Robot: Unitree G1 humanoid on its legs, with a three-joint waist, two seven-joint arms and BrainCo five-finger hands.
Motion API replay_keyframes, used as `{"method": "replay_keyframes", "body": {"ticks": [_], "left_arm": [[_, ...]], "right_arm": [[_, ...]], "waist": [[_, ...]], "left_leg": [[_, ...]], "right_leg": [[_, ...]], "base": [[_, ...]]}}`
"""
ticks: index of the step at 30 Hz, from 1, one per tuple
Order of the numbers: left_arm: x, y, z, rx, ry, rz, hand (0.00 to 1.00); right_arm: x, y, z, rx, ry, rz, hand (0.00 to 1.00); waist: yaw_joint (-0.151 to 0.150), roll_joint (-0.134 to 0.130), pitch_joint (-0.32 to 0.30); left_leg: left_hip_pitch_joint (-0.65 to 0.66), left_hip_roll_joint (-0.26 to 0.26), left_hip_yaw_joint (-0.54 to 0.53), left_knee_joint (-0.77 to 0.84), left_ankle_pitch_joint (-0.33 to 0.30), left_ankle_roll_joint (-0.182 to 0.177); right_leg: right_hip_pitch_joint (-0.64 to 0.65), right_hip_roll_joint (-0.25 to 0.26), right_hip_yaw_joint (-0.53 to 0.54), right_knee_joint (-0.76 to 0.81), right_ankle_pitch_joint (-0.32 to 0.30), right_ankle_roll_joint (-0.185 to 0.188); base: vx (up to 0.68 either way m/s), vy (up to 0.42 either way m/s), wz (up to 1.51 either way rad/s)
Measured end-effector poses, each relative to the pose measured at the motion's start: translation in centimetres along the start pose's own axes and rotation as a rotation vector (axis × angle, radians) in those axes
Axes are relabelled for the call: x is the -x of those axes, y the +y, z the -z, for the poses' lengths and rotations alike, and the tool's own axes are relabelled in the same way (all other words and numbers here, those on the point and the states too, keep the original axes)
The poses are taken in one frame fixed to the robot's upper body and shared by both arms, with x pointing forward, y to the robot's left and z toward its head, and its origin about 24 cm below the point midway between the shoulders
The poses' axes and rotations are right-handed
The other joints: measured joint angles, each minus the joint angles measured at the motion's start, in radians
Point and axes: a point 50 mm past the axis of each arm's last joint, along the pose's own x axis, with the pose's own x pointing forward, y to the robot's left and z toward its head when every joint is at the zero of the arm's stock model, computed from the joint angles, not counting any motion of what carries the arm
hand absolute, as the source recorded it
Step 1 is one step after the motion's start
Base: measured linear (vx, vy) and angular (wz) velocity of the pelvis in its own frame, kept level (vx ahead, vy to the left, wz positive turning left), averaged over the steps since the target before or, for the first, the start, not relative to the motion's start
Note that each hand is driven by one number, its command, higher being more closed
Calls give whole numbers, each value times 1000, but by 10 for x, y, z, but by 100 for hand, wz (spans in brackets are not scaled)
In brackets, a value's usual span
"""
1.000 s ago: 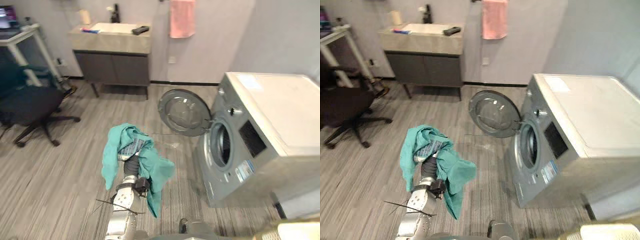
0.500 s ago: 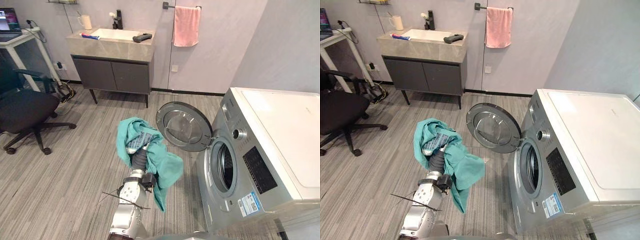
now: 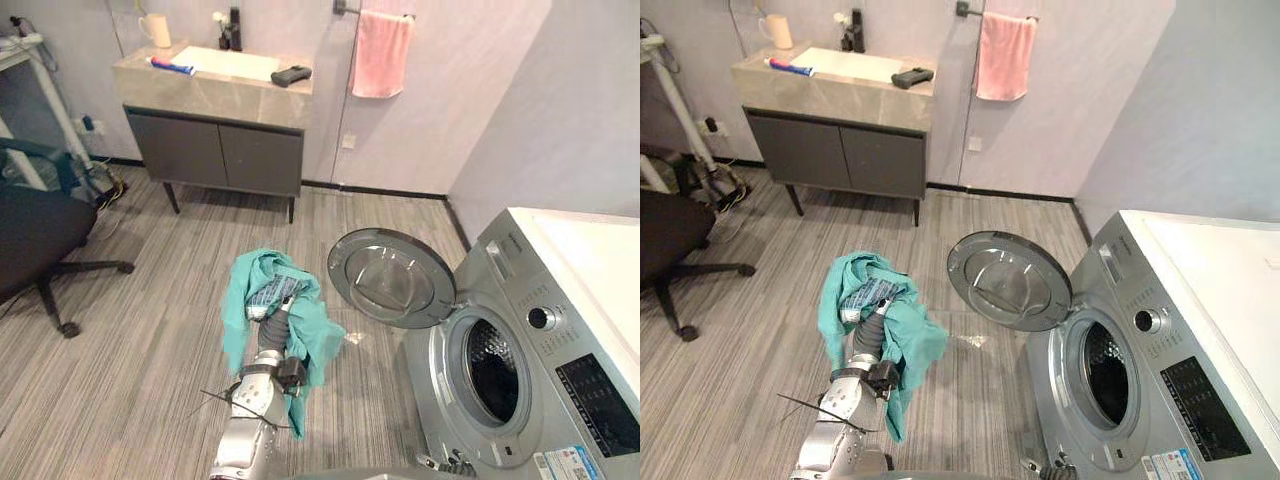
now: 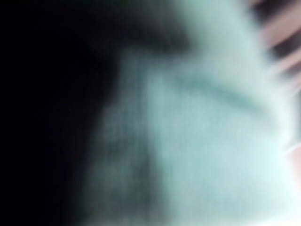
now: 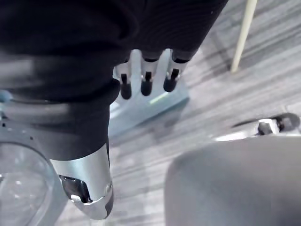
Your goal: Pick up the laundry basket with both hands and put the clothes into the washing machine.
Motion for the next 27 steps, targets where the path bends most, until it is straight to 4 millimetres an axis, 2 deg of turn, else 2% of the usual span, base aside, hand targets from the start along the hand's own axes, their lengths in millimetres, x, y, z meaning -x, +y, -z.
{"method": "replay_keyframes", "body": {"ticks": [1,3,5,6,7,8,9,11,16,17,18,19,20,21,22,23,24,26,27], "left_arm": [[1,1,1,-3,3,-1,100],[1,0,1,-3,4,4,100],[1,-3,-1,1,-7,16,100],[1,-2,-1,3,-3,12,100],[2,-2,0,3,-2,11,100],[2,-3,2,12,10,7,100],[3,-6,3,26,15,19,100],[2,-8,2,45,8,13,100],[2,-6,3,61,13,4,100],[3,2,2,61,8,-29,100],[3,5,2,61,8,-42,100],[6,14,2,61,11,-80,100],[8,18,3,62,16,-98,100],[13,25,7,62,35,-128,100],[15,27,9,61,43,-140,100],[15,28,13,61,63,-141,100],[16,25,22,61,103,-131,100],[18,24,33,61,153,-129,100],[21,25,43,61,201,-133,100]], "right_arm": [[0,0,-1,1,-6,0,0],[0,0,-3,3,-15,0,0],[1,0,-2,14,-10,-2,0],[1,-1,-2,19,-10,0,0],[1,0,-2,22,-10,-1,0],[0,-4,-3,34,-13,6,0],[-1,-7,-5,62,-17,14,0],[-1,-7,-4,77,-9,12,0],[0,-12,0,71,5,18,0],[0,-14,2,59,13,25,0],[0,-17,2,60,13,31,0],[0,-20,2,58,12,37,0],[0,-21,1,58,11,38,0],[0,-22,3,57,16,41,0],[0,-21,5,55,22,39,0],[2,-20,8,59,30,35,0],[2,-21,10,57,37,37,0],[2,-22,12,57,48,36,0],[1,-21,11,59,46,34,0]], "waist": [[-10,-1,1],[-13,-2,2],[-12,-3,4],[-11,-4,5],[-10,-4,7],[-14,10,13],[-14,39,22],[-15,31,22],[-13,49,35],[-16,60,42],[-9,73,45],[-2,94,49],[-4,97,46],[-6,103,34],[-7,98,32],[-4,75,27],[-9,74,24],[-8,71,26],[-8,66,27]], "left_leg": [[29,-3,11,-26,0,0],[81,-8,43,-88,0,0],[102,-3,71,-98,-1,-2],[99,12,95,-68,-10,-16],[99,24,108,-44,-21,-26],[104,58,106,-9,-43,-41],[120,96,122,-11,-47,-52],[142,109,139,-46,-36,-68],[218,161,171,-37,-42,-89],[180,219,155,133,-46,-77],[153,251,133,217,-41,-61],[98,296,80,376,-1,5],[74,312,57,436,32,41],[38,332,24,522,123,64],[15,337,15,562,203,72],[-13,330,7,606,212,63],[-36,296,-2,617,88,17],[-42,250,-6,577,23,-7],[-37,199,-25,499,-18,-21]], "right_leg": [[-32,-2,-39,45,-2,-3],[-74,-1,-143,37,-10,-17],[-89,0,-251,-136,-24,-38],[-84,-2,-296,-268,-20,-48],[-78,-4,-326,-328,-21,-75],[-49,27,-348,-352,-14,-124],[-31,66,-352,-382,-19,-117],[-28,90,-340,-397,-24,-126],[35,139,-344,-402,-74,-127],[75,175,-339,-415,-81,-137],[88,193,-340,-417,-82,-139],[110,222,-327,-416,-100,-174],[117,235,-312,-412,-107,-188],[126,254,-272,-412,-114,-198],[134,259,-236,-421,-114,-201],[152,254,-191,-442,-110,-222],[162,245,-142,-467,-101,-234],[177,231,-96,-492,-88,-229],[203,215,-49,-521,-75,-220]], "base": [[46,94,-33],[114,6,-19],[195,-119,-27],[170,-159,-40],[150,-190,-42],[160,-186,-48],[173,-181,-43],[202,-156,-32],[214,-118,-20],[179,-116,-30],[217,-118,-62],[146,-58,-67],[199,-40,-93],[210,-13,-89],[218,3,-105],[289,24,-106],[236,40,-96],[249,118,-84],[236,174,-108]]}}
